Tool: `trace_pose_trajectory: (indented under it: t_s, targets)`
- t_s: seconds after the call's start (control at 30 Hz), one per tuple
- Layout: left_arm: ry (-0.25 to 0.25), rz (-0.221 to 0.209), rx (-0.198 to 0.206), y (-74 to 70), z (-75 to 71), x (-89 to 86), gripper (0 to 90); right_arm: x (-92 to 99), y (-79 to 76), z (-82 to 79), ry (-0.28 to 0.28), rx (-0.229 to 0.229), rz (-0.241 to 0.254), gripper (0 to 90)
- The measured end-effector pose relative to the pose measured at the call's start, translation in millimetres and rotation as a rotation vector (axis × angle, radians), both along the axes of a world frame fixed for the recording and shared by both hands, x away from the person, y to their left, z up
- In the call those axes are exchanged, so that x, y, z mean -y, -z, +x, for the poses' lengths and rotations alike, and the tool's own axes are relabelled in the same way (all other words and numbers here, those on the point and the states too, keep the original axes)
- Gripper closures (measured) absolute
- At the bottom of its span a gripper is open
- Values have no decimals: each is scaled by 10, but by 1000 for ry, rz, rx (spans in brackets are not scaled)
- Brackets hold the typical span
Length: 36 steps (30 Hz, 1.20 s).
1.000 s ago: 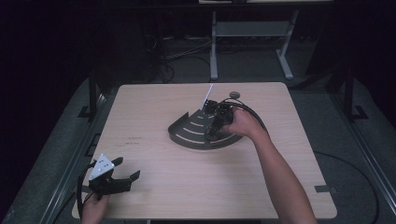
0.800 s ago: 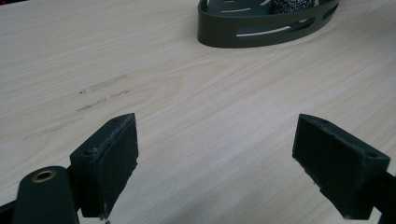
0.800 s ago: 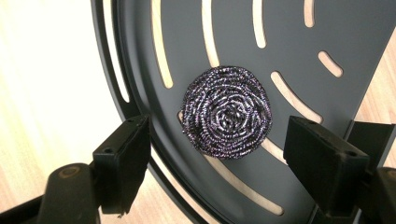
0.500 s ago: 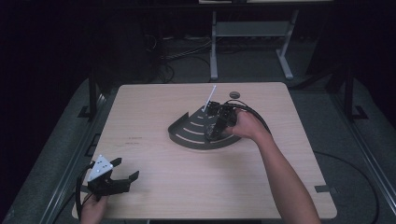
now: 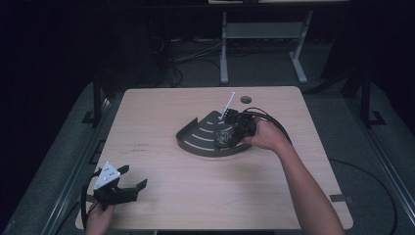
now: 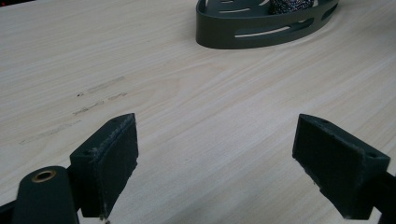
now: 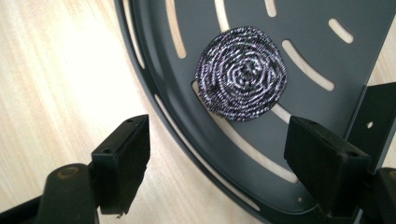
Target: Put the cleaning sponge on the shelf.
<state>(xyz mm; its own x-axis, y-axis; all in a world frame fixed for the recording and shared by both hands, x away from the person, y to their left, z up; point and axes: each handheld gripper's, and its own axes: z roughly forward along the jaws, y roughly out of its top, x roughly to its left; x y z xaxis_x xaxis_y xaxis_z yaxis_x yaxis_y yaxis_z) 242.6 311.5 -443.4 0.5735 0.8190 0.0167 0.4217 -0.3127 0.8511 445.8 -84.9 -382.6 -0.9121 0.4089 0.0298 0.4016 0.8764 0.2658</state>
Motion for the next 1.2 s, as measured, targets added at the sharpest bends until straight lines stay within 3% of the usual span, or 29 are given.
trace_pose_trajectory:
  t_s: [1.2]
  targets:
    - [10,4,-3,6,16,51,137,329,14,-358,21,-1,36,207]
